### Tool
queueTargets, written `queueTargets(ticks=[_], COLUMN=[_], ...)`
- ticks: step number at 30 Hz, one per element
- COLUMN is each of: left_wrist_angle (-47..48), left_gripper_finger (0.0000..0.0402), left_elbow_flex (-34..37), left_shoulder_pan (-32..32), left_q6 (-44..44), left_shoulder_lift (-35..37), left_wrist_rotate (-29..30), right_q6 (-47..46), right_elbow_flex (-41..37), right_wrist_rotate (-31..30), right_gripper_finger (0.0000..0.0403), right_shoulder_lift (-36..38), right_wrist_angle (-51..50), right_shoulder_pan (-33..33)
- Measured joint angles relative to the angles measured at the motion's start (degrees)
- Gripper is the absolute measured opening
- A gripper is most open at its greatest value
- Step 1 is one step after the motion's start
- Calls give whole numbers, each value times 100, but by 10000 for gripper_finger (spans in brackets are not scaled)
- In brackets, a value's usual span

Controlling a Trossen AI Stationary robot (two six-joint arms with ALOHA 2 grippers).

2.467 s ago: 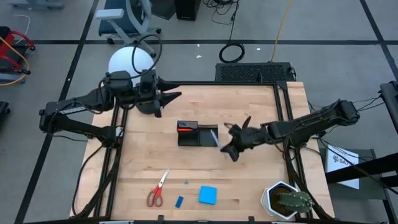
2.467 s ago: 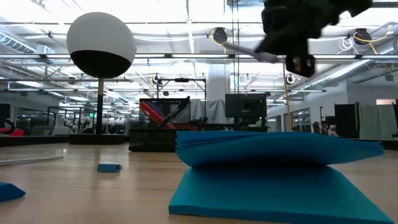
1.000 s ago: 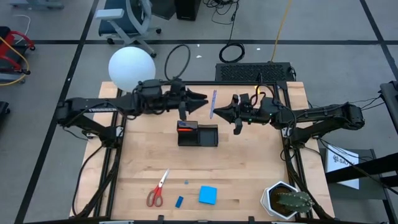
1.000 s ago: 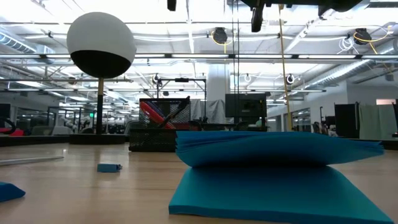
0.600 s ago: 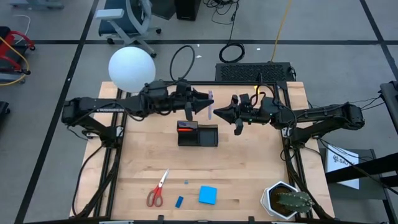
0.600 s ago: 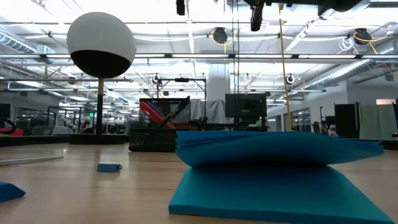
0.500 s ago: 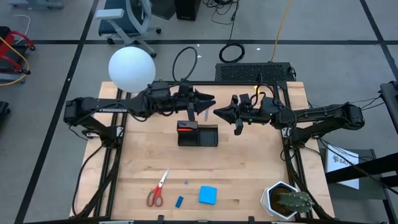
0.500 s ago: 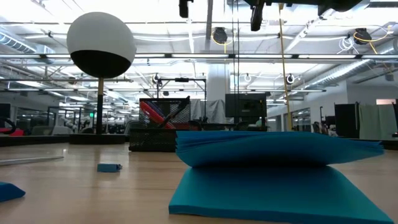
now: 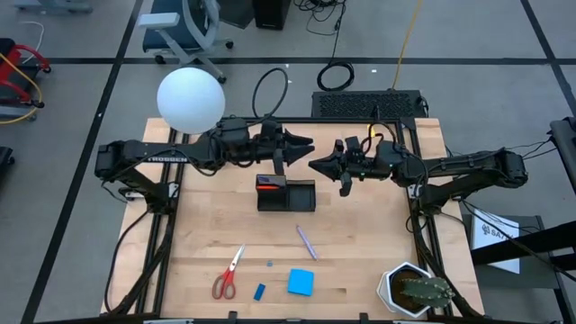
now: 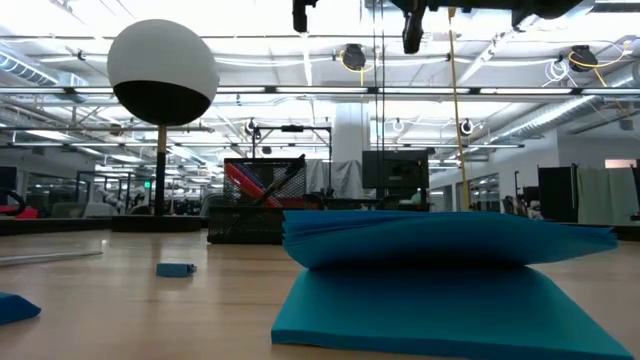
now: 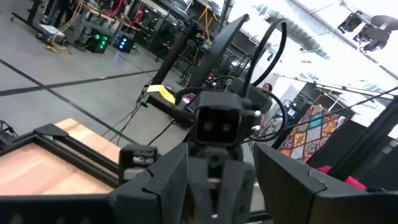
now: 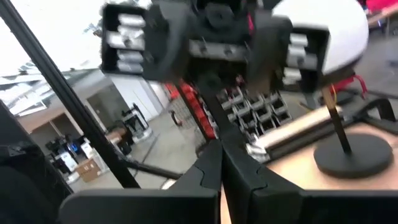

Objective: Pick and place office supplies into organizer
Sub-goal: Put the purple pen into the desk organizer

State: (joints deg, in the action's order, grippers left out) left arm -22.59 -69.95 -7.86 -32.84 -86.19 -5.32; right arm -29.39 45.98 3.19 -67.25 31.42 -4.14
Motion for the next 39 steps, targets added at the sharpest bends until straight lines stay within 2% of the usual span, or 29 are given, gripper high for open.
queueTargets(ticks=[5, 9, 14, 20, 25, 30, 39], left_wrist_angle=[13, 37, 589, 1873, 2535, 3091, 4147], left_gripper_finger=[186, 186, 186, 186, 186, 186, 186], left_elbow_flex=[0, 0, -2, 2, 4, 0, 2], left_shoulder_pan=[0, 0, 50, 162, 258, 362, 719], left_q6=[143, 380, 648, 1443, 1920, 2137, 2834], left_shoulder_lift=[0, 12, 221, 664, 880, 876, 844], left_wrist_rotate=[-404, -978, -1436, -1433, -1385, -1384, -1299], right_q6=[-161, -162, -166, -513, -876, -1274, -1482], right_elbow_flex=[0, 0, 0, 1, 2, 2, 2], right_wrist_rotate=[49, 161, 156, 123, 110, 115, 290], right_gripper_finger=[0, 0, 0, 0, 0, 0, 0], right_shoulder_lift=[-1, -1, -1, -1, -1, -1, -1], right_wrist_angle=[-465, -718, -892, -1342, -1877, -2000, -1974], right_shoulder_pan=[11, 12, 11, -84, -264, -422, -74])
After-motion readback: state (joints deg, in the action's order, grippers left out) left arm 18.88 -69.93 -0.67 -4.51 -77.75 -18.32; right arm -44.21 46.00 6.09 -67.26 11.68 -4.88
